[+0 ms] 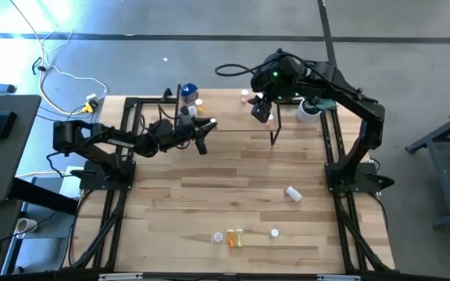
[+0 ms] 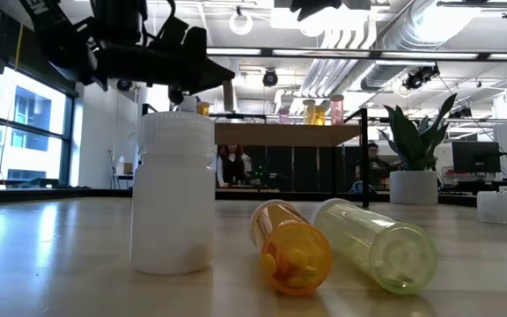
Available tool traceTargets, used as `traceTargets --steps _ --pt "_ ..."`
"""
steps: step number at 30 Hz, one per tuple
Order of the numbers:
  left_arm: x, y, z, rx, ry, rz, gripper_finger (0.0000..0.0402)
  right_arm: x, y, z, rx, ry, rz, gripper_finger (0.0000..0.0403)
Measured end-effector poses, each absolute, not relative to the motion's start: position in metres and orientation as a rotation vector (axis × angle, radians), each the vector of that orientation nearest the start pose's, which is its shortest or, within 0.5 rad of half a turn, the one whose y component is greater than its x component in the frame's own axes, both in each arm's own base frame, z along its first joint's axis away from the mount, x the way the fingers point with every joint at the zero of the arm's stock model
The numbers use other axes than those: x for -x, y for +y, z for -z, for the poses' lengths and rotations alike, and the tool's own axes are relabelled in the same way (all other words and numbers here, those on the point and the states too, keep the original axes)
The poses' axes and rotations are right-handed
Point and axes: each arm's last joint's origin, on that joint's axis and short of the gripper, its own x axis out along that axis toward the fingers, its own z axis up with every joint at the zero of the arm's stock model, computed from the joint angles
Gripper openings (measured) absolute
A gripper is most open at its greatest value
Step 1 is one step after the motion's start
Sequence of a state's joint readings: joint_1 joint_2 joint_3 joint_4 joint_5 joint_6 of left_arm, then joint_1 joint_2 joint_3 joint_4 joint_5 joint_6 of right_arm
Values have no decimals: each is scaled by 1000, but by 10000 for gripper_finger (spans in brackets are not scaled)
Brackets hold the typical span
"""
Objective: Pick and place medicine bottles onto shelf by color
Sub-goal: Put the small white pill bottle on the shelf
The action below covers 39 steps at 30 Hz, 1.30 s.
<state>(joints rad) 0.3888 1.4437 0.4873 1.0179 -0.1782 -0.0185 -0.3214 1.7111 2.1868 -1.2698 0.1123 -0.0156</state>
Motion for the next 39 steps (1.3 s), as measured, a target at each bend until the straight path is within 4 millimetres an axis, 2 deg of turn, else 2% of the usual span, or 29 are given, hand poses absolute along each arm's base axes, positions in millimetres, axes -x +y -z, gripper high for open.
traceTargets --steps 7,18,39 --pt "-245 120 -203 -67 -14 -562 74 -296 -102 -460 -63 826 398 188" --pt "-230 147 -199 53 0 -436 74 -296 -102 -460 -61 830 397 188" --pt "-229 149 -197 -50 43 -421 74 -296 -102 -459 -64 830 398 188"
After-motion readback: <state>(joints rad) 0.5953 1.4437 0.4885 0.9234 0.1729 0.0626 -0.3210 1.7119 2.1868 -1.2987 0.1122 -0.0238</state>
